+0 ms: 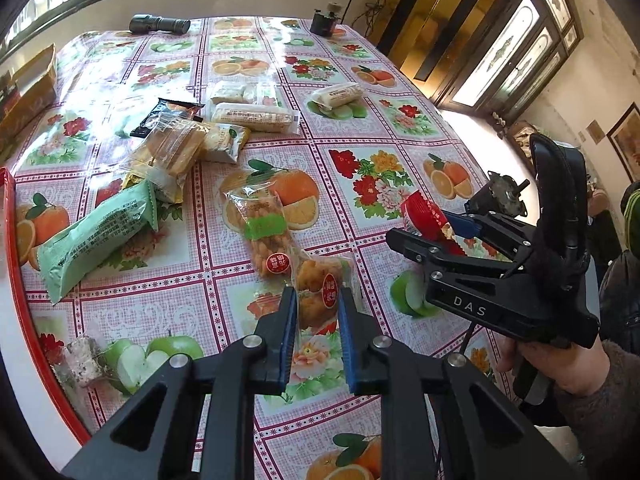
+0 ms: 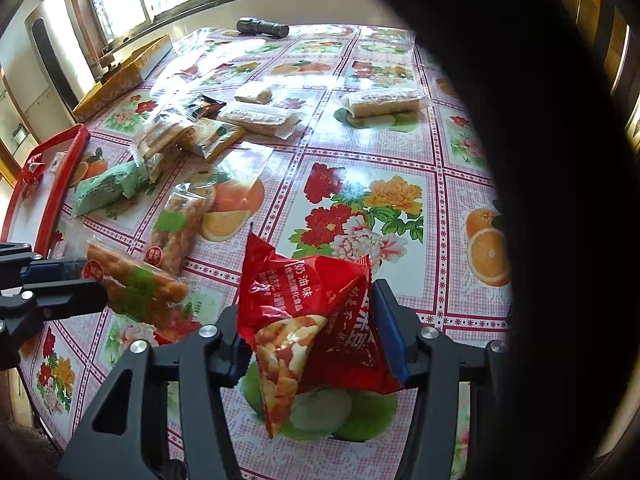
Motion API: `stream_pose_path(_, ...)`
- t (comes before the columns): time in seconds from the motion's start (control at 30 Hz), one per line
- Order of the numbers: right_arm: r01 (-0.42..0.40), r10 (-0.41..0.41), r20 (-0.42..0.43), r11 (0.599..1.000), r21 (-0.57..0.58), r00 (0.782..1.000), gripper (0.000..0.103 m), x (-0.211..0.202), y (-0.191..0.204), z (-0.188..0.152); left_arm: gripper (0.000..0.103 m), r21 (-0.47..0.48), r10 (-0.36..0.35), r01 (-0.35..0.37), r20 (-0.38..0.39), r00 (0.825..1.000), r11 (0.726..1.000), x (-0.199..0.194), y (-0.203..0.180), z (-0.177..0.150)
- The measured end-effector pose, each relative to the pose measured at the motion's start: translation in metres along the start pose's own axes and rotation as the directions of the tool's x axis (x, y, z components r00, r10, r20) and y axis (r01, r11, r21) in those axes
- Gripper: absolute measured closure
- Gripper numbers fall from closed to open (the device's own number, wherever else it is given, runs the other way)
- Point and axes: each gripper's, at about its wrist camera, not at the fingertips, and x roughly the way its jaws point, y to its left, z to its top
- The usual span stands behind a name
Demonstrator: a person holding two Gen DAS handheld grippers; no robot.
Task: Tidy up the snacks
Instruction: 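Carry peanut packet with left gripper while right gripper carries red bag to red tray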
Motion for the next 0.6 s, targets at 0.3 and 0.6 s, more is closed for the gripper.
stream_pose_path(0.3, 0.001, -0.001, 0.024, 1.000, 0.012, 1.000, 0.048, -0.012, 0.009, 0.003, 0.087, -0.016, 0.007, -0.007, 0.025, 1.000, 1.000, -0.013, 0.008, -0.002)
stream_pose_path(0.6, -0.011, 0.011, 0.033, 1.000, -0.004, 0.999, 0.048, -0.019, 0.029, 0.008, 0.088, -0.012, 0.025, -0.024, 0.045, 0.999, 1.000, -0.027, 0.016, -0.008)
